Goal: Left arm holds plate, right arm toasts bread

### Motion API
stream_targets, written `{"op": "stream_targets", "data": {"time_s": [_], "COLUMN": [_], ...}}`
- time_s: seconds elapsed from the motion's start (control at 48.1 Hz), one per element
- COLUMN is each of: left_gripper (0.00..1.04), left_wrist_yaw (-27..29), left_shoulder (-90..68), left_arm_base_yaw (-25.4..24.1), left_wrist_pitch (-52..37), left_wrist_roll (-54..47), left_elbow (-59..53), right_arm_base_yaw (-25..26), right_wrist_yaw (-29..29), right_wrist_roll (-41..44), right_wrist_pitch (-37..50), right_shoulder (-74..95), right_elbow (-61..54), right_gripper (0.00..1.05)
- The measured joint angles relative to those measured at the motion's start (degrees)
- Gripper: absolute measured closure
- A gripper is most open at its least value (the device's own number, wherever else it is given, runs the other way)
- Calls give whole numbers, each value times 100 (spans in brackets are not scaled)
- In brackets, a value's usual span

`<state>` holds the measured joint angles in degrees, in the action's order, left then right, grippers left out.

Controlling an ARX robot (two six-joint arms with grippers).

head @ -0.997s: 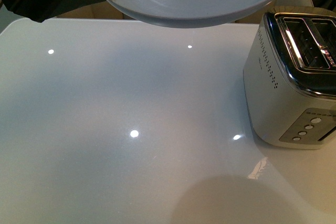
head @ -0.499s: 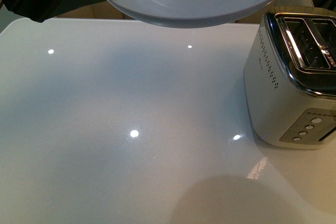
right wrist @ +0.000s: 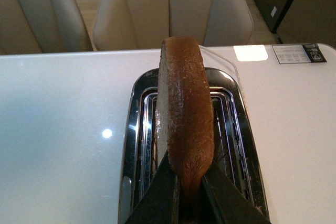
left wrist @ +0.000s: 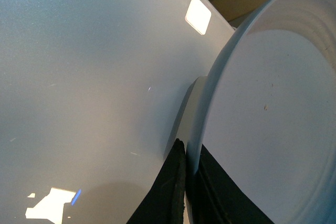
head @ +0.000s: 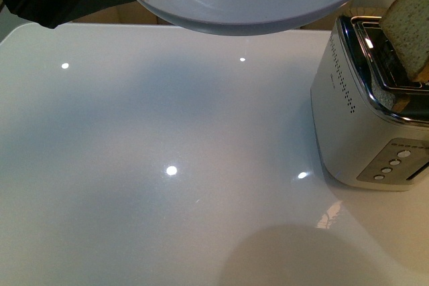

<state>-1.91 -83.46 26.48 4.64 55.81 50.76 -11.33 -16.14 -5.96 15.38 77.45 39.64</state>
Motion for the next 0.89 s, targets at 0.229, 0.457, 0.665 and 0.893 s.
{"op": "stream_targets", "data": {"time_s": [0.229,0.457,0.665,0.893], "left_gripper": [102,102,102,102], "left_wrist_yaw": [0,0,0,0], "left_shoulder": [0,0,0,0], "left_arm_base_yaw": [0,-2,0,0], "left_wrist_pitch": [0,0,0,0], "left_wrist_roll": [0,0,0,0], "left_elbow": [0,0,0,0], "right_arm_base_yaw": [63,96,94,96], "right_wrist_yaw": [7,50,55,94], "right_wrist_roll": [0,-2,-24,-125], "right_wrist_pitch": [101,179,249,258], "right_shoulder": [299,612,903,1187], "right_elbow": [57,251,367,391], "right_gripper": [102,102,102,102]}}
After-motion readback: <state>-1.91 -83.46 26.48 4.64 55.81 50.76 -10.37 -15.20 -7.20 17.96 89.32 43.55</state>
